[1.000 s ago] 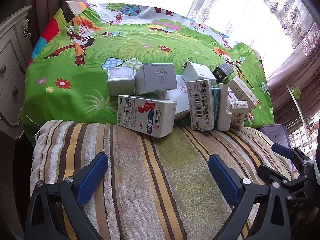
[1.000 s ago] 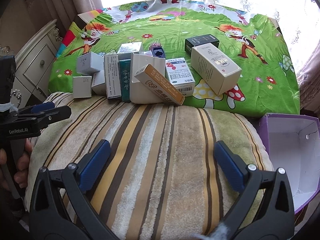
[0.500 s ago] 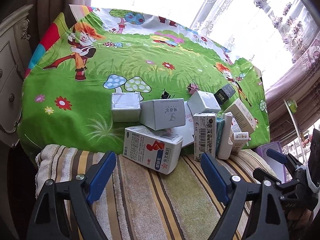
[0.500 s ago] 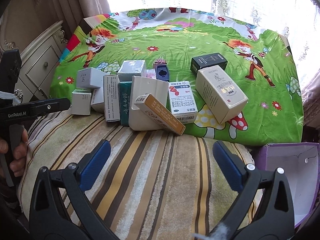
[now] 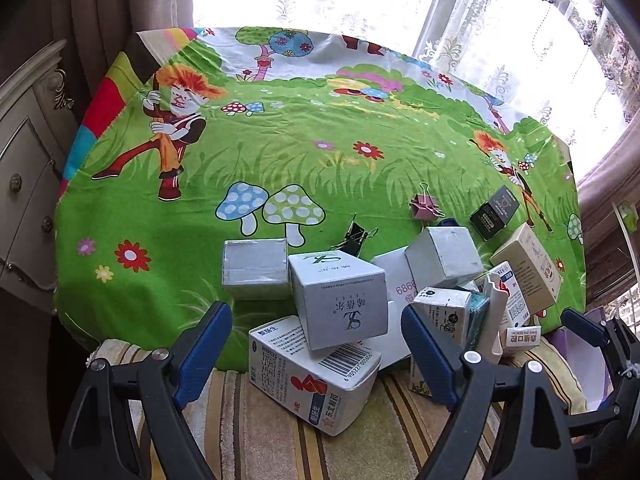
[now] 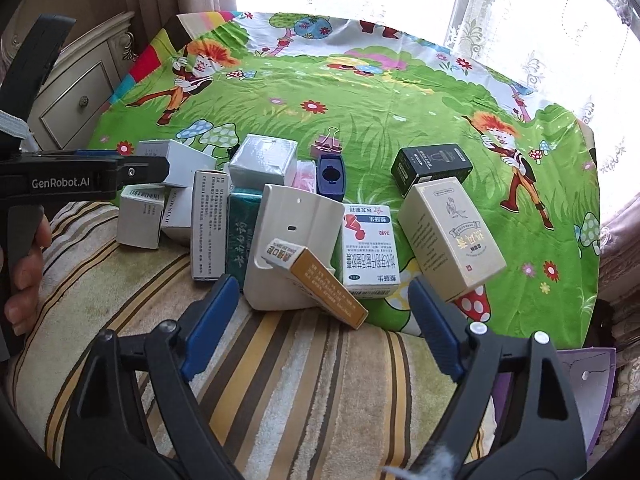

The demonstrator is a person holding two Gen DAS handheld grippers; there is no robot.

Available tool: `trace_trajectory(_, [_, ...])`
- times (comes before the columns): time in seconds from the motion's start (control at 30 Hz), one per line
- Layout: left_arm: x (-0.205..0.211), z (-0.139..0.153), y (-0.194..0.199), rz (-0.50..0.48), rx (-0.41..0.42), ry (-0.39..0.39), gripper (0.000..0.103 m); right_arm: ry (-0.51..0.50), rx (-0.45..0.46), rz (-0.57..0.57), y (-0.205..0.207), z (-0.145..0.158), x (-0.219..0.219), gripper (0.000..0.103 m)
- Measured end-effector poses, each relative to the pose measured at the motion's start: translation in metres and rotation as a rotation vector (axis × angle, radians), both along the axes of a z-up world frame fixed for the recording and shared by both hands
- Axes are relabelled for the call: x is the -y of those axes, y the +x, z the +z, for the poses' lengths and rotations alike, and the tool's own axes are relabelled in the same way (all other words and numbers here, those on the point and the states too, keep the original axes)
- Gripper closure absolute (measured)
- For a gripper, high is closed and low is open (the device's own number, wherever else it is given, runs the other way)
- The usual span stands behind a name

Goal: Organize rigid objects
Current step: 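Grasp the white box printed SF with left tool while right grasps small orange-labelled box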

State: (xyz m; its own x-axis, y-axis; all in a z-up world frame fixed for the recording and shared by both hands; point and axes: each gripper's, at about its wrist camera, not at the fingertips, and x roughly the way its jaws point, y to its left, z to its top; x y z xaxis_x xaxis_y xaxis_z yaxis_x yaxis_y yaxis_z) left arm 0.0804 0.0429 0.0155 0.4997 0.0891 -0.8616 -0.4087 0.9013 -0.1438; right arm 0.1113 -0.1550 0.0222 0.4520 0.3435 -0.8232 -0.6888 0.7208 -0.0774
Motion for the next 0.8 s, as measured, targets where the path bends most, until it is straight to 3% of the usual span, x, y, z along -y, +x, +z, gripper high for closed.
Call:
trace_trajectory(0.1, [-0.001,-0.004,0.003,0.01,-0.012,0.003,0.016,-0.023,0.023,0.042,0.003,-0.002,-0.01,0.015])
trace_trajectory(0.3, [-0.002,-0.009,0.007,0.02,-0.028,0.014,0.018,-0.026,-0.041,0.092,0.009,-0.011,-0.014,0.056])
trace_trajectory(0.4, [-0.002,-0.013,0.009,0.015,-0.033,0.001,0.031,-0.015,-0.048,0.102,0.006,-0.011,-0.012,0.07])
trace_trajectory(0.47, [-0.003,-0.015,0.008,0.016,-0.035,-0.009,0.048,-0.014,-0.048,0.098,0.004,-0.01,-0.01,0.072])
trace_trajectory(0.53, [-0.005,-0.016,0.007,0.02,-0.033,-0.025,0.057,0.006,-0.05,0.086,0.005,-0.008,-0.006,0.073])
trace_trajectory(0.8, [-0.01,-0.013,-0.004,0.058,0.013,-0.044,0.06,0.134,-0.094,-0.007,0.013,0.003,0.024,0.076])
